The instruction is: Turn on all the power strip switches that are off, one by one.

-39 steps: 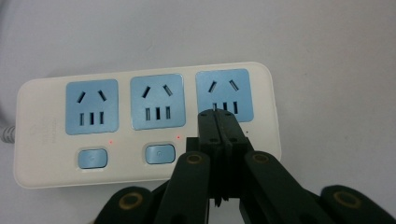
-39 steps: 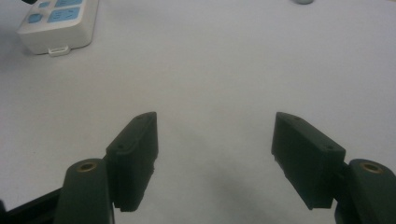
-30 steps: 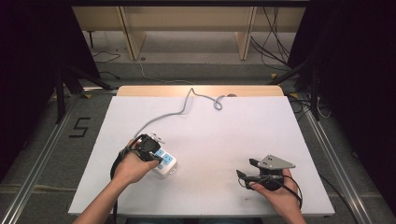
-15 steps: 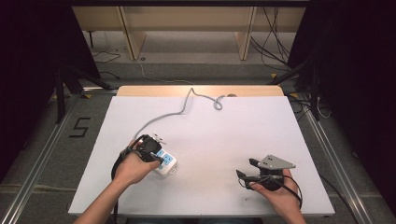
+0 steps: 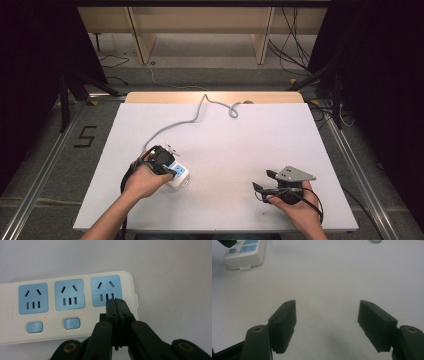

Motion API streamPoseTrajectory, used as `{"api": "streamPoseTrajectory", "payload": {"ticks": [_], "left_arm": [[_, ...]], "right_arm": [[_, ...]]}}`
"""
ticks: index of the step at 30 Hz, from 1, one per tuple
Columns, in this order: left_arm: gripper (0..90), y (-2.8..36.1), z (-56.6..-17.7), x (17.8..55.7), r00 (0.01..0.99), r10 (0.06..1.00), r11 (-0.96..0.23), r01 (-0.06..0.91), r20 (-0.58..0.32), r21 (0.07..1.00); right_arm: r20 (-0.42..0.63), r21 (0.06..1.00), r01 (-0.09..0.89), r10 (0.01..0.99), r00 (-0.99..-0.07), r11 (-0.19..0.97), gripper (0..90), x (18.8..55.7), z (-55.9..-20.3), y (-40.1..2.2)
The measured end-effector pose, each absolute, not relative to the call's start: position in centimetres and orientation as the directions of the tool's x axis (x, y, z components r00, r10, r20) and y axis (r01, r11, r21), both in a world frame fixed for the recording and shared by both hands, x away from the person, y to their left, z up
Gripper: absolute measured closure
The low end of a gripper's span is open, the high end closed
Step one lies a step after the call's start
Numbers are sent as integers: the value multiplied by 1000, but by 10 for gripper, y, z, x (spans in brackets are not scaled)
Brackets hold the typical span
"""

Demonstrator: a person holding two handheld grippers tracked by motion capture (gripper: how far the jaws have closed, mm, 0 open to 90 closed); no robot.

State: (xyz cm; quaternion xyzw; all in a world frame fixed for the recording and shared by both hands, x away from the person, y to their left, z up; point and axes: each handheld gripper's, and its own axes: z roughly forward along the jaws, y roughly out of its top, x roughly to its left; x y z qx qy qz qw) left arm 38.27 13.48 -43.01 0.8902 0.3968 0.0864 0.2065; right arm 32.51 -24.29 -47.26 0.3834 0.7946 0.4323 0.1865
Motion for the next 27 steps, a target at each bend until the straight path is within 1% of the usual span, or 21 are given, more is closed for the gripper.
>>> {"api": "streamPoseTrajectory", "payload": {"ticks": [27], "left_arm": [[898, 134, -436, 386, 676, 737, -622, 671, 11, 405]], "right_arm": [[32, 829, 447, 770, -637, 336, 321, 325, -473, -243]]}}
